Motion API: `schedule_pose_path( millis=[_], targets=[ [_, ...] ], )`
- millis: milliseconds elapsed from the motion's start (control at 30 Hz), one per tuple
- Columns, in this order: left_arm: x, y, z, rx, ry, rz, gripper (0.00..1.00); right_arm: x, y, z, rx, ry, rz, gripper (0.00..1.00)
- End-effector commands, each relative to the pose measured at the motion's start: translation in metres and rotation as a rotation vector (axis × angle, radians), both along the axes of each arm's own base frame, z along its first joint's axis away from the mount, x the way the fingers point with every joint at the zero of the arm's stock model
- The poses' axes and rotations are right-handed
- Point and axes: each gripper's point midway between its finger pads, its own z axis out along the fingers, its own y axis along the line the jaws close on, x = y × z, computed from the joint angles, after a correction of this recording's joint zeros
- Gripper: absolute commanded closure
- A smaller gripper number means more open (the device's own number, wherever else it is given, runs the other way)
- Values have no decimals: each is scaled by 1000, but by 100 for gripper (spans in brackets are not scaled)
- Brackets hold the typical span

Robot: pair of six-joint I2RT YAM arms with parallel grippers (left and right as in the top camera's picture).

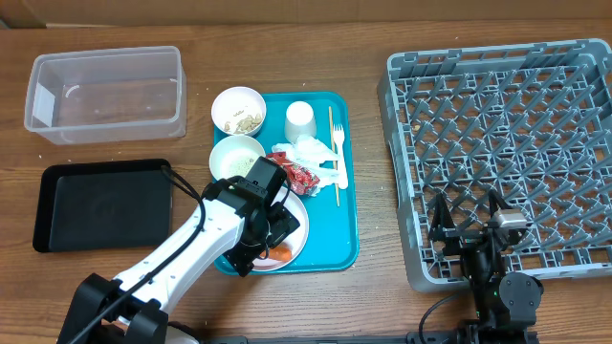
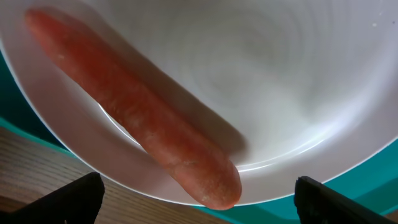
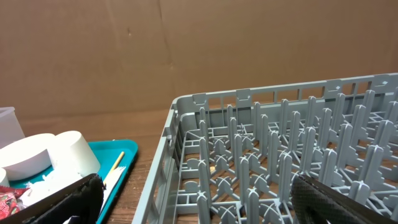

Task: Sort waste into correct bins and load items into the dishwasher rack
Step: 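Reach the left gripper to the white plate and grasp the carrot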

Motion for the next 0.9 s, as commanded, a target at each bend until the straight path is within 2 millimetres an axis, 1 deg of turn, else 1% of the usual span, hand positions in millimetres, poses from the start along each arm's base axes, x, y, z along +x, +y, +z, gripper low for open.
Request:
schedule_pose_path(
  millis=[0, 200, 333, 500, 567, 733, 867],
  targets=[
    [2, -3, 2, 0, 12, 80, 0, 0, -2, -3, 2, 1, -8, 0],
    [7, 6, 0, 53, -11, 138, 0, 0, -2, -3, 2, 1, -8, 0],
    [8, 8, 0, 66, -15, 167, 0, 0, -1, -3, 2, 1, -8, 0],
    [14, 17, -1, 119, -52, 218, 0, 0, -1, -3, 2, 1, -8, 0],
    [18, 14, 0, 104, -66, 223, 0, 0, -1, -3, 2, 1, -8, 0],
    [16, 13, -2, 94, -53, 227, 0, 0, -1, -3, 2, 1, -8, 0],
    [14, 12, -11, 82, -46, 259, 0, 0, -2, -3, 2, 1, -8, 0]
  ],
)
